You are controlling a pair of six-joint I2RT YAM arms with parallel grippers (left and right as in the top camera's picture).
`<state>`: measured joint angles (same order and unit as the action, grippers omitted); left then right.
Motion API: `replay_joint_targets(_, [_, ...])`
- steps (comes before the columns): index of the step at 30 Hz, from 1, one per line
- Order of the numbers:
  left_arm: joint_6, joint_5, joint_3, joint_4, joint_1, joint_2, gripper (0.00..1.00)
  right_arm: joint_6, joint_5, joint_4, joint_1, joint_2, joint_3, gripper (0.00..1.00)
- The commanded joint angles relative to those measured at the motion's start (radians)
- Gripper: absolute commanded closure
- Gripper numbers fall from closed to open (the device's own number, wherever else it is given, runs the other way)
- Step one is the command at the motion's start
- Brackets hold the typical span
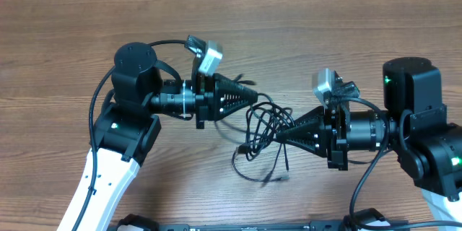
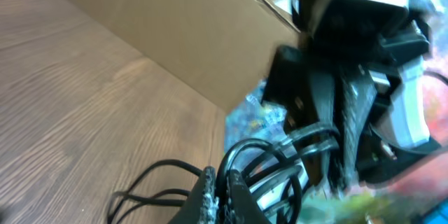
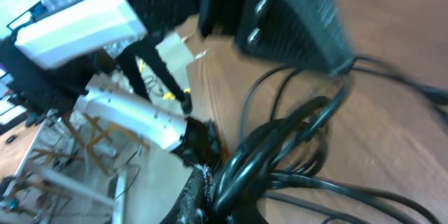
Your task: Untangle cables
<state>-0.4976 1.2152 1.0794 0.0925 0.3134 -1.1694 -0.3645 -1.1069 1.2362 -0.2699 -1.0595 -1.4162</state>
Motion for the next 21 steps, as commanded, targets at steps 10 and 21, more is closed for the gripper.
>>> replay_joint_targets(10, [-0.165,-0.142,0.003,-0.138,-0.012,0.005,0.86,-0.083,0.059,0.105,-0.005,0.014,-0.023,0.96])
replay_joint_targets(21, [0.33,0.365,0.002,-0.011,-0.011,-0.043,0.14,-0.217,-0.135,-0.006,-0.005,0.014,-0.023,0.96])
